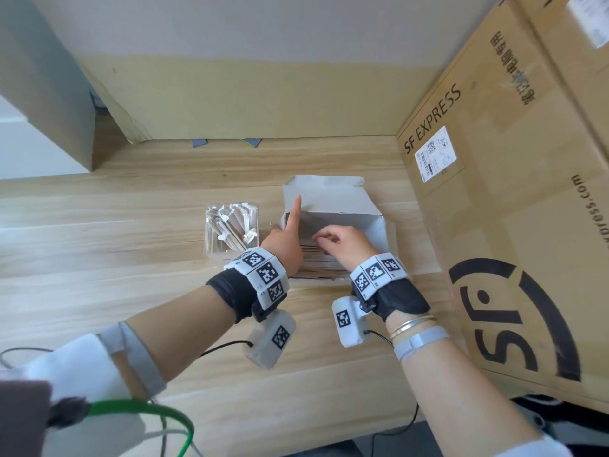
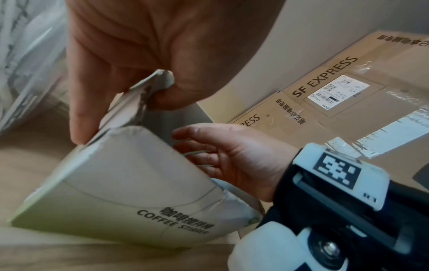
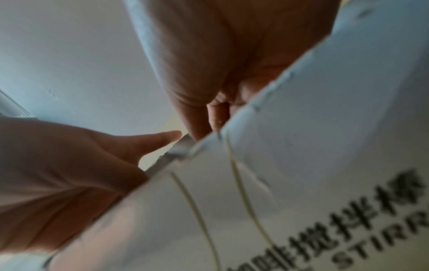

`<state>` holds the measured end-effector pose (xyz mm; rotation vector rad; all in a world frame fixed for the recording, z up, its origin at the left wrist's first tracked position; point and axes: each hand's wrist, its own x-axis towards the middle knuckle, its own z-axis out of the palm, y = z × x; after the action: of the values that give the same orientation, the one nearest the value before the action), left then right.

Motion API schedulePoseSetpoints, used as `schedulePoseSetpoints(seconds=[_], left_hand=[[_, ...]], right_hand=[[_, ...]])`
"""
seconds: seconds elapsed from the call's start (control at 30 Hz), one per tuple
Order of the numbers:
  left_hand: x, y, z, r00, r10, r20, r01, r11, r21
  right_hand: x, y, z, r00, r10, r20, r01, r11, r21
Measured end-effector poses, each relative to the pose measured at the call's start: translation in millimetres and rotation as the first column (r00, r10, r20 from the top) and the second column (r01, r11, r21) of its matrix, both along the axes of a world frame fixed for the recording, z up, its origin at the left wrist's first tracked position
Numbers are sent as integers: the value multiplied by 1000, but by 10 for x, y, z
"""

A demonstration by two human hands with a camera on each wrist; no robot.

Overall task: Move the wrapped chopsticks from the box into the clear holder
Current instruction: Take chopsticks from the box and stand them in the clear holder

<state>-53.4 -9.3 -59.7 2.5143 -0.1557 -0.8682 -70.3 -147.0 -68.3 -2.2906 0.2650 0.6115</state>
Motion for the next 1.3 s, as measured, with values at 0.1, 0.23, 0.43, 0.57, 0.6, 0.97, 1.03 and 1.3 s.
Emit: schedulePoseSetpoints(seconds=[0.1, 0.23, 0.43, 0.57, 0.6, 0.97, 1.03, 1.3], left_hand=[[13, 10, -30, 1000, 23, -1, -23, 1000, -19], [-14, 29, -58, 989, 150, 5, -146, 972, -182], [-68, 60, -58, 970, 239, 34, -204, 887, -415], [-111, 68, -96, 966, 252, 59, -202, 876, -438], [-122, 73, -118, 964, 255, 70, -199, 874, -444], [-161, 64, -162, 959, 253, 126, -172, 876, -450], [-173, 63, -160, 960, 251, 127, -170, 876, -451], [-179, 70, -164, 961, 248, 124, -170, 880, -444]], right_hand=[[-11, -18, -23, 1000, 4, -17, -4, 1000, -14], [-12, -33, -49, 1000, 13, 1, -13, 999, -53], [-1, -10, -182, 998, 57, -3, -56, 957, -285], [-29, 16, -217, 989, 121, -79, -144, 891, -431], [-33, 18, -223, 986, 143, -88, -168, 878, -449], [-61, 111, -234, 965, 243, -98, -254, 773, -581], [-73, 136, -243, 963, 246, -109, -262, 766, -587], [-91, 135, -290, 961, 238, -142, -276, 779, -563]])
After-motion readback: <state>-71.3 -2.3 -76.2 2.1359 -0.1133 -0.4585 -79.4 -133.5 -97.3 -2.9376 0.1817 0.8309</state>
